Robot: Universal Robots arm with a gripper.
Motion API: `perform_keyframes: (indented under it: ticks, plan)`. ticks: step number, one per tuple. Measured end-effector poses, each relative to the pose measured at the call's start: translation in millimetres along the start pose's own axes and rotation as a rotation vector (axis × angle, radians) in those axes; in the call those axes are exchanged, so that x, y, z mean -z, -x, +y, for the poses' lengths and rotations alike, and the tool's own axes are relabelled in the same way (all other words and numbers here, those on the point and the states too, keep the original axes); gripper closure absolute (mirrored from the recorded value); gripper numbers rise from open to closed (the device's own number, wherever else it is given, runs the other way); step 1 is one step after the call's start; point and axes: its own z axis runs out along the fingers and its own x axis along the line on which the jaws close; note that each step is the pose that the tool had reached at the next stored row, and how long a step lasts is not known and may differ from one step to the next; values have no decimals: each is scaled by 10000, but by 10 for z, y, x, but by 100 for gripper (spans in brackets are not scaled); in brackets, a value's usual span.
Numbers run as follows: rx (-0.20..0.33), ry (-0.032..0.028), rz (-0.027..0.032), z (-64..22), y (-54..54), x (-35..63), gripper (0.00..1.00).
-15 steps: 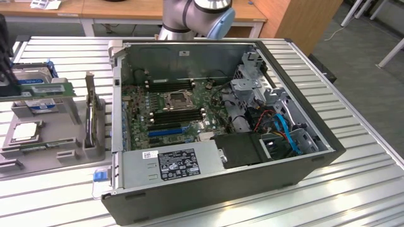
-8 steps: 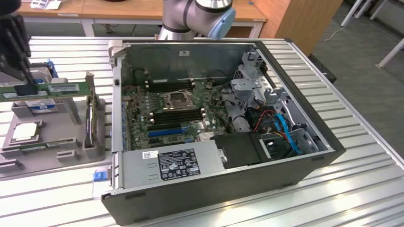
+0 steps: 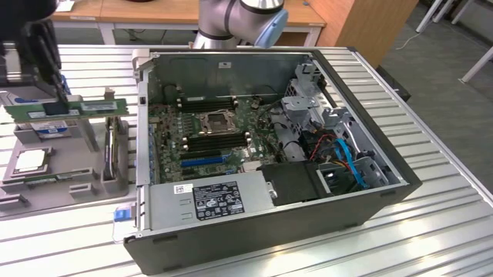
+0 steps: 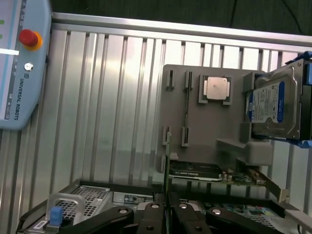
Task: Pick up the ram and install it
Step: 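Pick up the ram and move it above insertion slot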
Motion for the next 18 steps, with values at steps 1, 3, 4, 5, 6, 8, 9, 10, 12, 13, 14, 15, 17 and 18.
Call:
perform_keyframes:
  ticks: [1,3,4,5,6,8,9,10,12,13,14,15,17,18]
  plan:
    - [1,0,0,-31,-2,1,87]
    - [2,-2,-1,-96,-7,2,87]
    - [2,-1,-1,-126,-10,3,87]
    - [3,-1,-1,-156,-12,4,87]
    - [4,-1,0,-185,-15,5,87]
    - [3,-1,0,-241,-19,7,87]
    - [3,0,0,-268,-20,8,87]
    - [4,-1,-1,-297,-23,8,87]
    - [5,-1,-1,-356,-27,10,87]
    - [7,-1,0,-386,-30,11,87]
    - [6,-1,0,-415,-32,12,87]
    - [7,0,0,-443,-34,13,87]
    - [8,-1,-1,-500,-38,14,87]
    - [10,-2,-1,-529,-41,15,87]
